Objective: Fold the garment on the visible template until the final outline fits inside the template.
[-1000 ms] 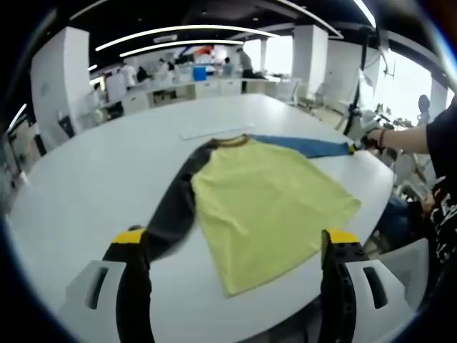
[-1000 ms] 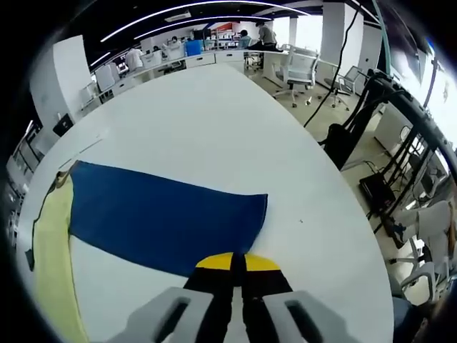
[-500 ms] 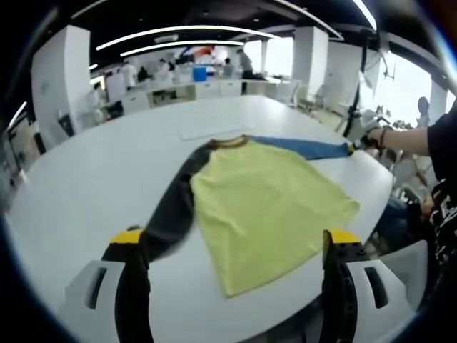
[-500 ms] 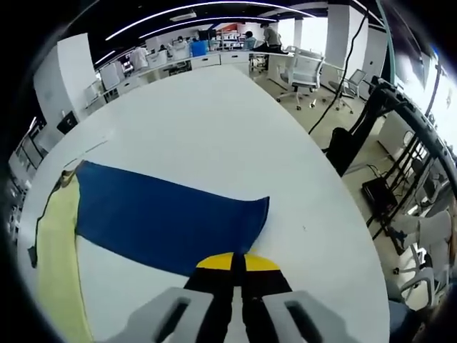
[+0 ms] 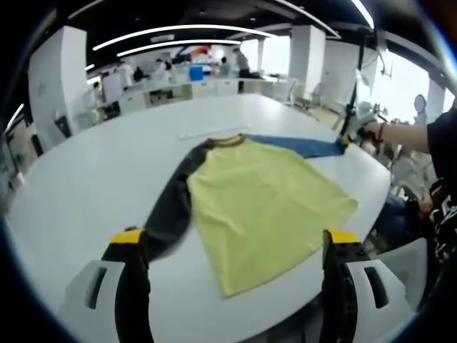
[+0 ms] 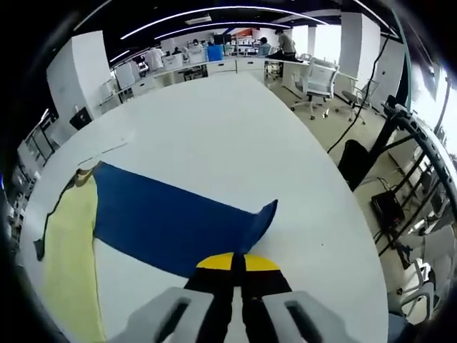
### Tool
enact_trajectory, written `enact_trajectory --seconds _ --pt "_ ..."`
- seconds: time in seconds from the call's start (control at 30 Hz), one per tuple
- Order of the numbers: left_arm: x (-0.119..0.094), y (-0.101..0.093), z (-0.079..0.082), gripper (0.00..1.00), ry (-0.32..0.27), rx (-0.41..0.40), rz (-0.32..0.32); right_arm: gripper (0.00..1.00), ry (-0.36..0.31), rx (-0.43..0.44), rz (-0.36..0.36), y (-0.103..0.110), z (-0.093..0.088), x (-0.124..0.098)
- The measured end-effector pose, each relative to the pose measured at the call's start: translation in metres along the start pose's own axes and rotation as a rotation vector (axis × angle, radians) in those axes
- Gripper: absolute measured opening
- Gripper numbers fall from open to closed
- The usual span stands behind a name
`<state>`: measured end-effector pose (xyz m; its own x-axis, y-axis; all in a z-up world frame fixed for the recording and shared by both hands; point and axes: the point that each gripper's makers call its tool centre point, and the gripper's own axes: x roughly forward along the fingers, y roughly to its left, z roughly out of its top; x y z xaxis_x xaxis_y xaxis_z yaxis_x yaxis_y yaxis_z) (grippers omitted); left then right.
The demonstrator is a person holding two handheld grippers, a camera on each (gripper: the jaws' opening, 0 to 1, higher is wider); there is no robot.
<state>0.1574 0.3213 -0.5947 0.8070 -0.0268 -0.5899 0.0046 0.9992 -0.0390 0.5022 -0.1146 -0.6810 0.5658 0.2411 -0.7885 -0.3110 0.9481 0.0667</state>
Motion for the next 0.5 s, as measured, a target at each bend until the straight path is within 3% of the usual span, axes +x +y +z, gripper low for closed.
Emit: enact_trajectory --seconds 0.5 --pt "0.0 -0.001 -0.003 0.97 0.005 0.001 -0.01 0.0 -0.028 -0.086 0.086 0.043 0.023 0.002"
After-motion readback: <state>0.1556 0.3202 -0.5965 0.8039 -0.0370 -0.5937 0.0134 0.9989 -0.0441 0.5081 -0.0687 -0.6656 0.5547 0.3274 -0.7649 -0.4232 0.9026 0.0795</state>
